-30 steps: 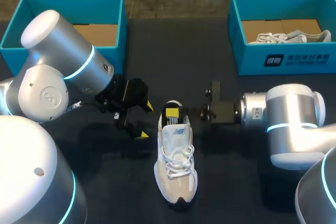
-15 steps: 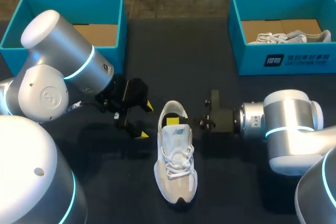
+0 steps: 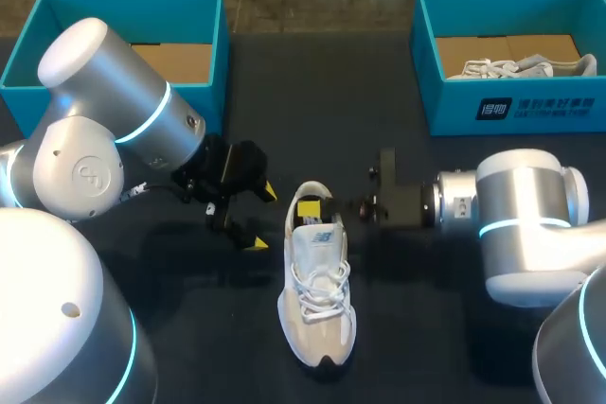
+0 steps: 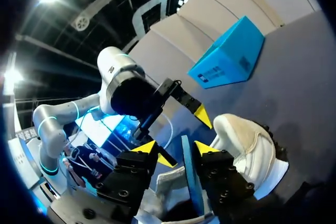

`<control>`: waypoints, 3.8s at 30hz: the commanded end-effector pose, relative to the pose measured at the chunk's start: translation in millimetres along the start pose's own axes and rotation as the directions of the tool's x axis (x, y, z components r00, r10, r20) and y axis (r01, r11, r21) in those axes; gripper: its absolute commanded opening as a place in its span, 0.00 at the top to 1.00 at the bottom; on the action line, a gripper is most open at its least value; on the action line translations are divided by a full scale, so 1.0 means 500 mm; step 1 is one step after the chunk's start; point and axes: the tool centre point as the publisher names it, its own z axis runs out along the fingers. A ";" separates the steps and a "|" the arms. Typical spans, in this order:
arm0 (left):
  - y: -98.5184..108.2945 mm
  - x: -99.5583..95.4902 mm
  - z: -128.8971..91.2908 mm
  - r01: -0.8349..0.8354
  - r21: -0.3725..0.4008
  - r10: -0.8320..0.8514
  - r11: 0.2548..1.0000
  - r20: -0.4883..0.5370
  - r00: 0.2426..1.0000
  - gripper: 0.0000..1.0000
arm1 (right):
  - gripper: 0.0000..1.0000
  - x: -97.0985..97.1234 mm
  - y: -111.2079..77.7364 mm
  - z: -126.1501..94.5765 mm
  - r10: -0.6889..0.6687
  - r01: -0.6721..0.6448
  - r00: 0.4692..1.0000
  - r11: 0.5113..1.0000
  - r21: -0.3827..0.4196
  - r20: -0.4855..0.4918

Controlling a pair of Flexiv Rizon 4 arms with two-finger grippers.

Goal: Take the shoe out of the shoebox, open the shoe tongue, remove and reinsert the insole, then place the shoe into the shoebox

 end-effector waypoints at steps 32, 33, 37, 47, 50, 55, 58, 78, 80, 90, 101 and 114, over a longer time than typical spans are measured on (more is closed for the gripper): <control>0.018 -0.022 -0.074 0.018 -0.078 -0.017 0.997 0.009 1.000 0.00 | 0.55 0.004 0.154 -0.108 0.129 -0.119 0.991 0.845 0.521 0.017; 0.020 -0.025 -0.080 0.012 -0.089 -0.012 0.996 0.001 1.000 0.00 | 0.55 0.004 0.159 -0.111 0.136 -0.138 0.990 0.836 0.531 0.044; 0.032 -0.034 -0.094 -0.020 -0.122 0.016 0.992 -0.029 0.999 0.00 | 0.54 0.011 0.168 -0.112 0.137 -0.196 0.980 0.809 0.555 0.146; 0.077 -0.085 -0.139 -0.075 -0.143 0.060 0.987 -0.108 0.992 0.00 | 1.00 0.045 0.187 -0.112 0.112 -0.327 0.912 0.778 0.536 0.394; 0.089 -0.094 -0.152 -0.125 -0.163 0.097 0.979 -0.167 0.981 0.00 | 1.00 0.052 0.193 -0.113 0.116 -0.391 0.861 0.773 0.499 0.494; 0.089 -0.094 -0.152 -0.125 -0.163 0.097 0.979 -0.167 0.981 0.00 | 1.00 0.057 0.195 -0.117 0.124 -0.399 0.850 0.787 0.471 0.513; 0.089 -0.094 -0.152 -0.125 -0.163 0.097 0.979 -0.167 0.981 0.00 | 1.00 0.057 0.195 -0.117 0.124 -0.399 0.850 0.787 0.471 0.513; 0.174 -0.231 -0.307 -0.431 -0.096 0.384 0.897 -0.309 0.870 0.00 | 1.00 0.117 0.155 -0.013 -0.020 -0.430 0.563 0.847 0.313 0.827; 0.180 -0.239 -0.319 -0.449 -0.098 0.397 0.888 -0.328 0.857 0.00 | 1.00 0.117 0.143 -0.014 0.021 -0.457 0.533 0.848 0.267 0.846; 0.182 -0.243 -0.327 -0.467 -0.095 0.416 0.879 -0.325 0.849 0.00 | 1.00 0.110 0.148 0.001 -0.021 -0.452 0.525 0.840 0.300 0.851; 0.221 -0.289 -0.417 -0.562 -0.107 0.498 0.820 -0.350 0.794 0.00 | 1.00 0.106 0.097 0.045 -0.156 -0.459 0.341 0.833 0.309 0.927; 0.234 -0.296 -0.439 -0.587 -0.121 0.512 0.800 -0.373 0.774 0.00 | 1.00 0.122 0.019 0.003 -0.168 -0.456 0.283 0.843 0.286 0.944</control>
